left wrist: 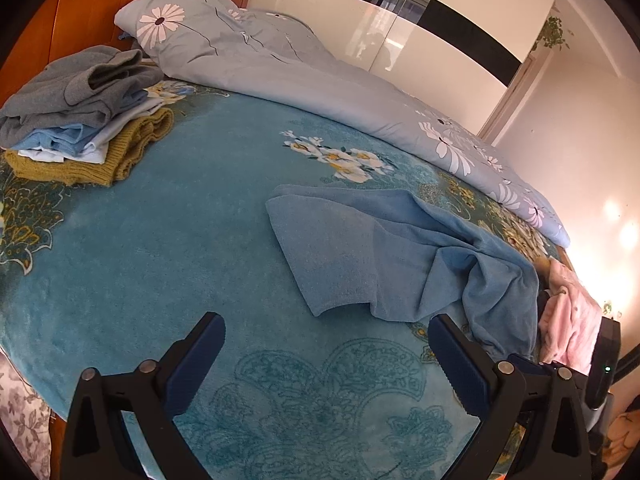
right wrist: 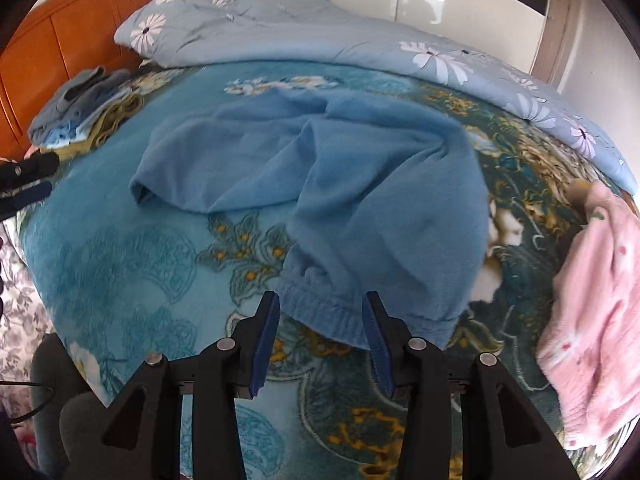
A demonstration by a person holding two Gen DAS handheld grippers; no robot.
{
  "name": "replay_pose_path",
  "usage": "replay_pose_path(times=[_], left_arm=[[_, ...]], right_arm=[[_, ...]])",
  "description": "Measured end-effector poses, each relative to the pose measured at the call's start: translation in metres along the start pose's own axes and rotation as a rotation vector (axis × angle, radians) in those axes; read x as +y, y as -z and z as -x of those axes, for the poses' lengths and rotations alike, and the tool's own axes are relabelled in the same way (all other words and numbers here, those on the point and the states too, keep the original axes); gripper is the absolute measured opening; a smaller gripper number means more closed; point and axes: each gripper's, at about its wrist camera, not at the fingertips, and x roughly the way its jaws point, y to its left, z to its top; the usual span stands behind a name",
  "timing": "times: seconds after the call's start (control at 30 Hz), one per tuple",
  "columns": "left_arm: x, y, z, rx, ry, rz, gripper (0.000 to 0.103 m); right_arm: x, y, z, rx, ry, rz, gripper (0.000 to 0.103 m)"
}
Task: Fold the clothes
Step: 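Lay the held pants onto the open blanket with the right tool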
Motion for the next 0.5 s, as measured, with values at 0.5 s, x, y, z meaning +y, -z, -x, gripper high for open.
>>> replay_pose_path(times=[0.5], left_arm=[[0.013,0.012,-0.013,0.058,-0.014,-0.065,0.103]], right_arm=[[0.002,-0.001,-0.023,0.017,0.073,-0.056,0.013]])
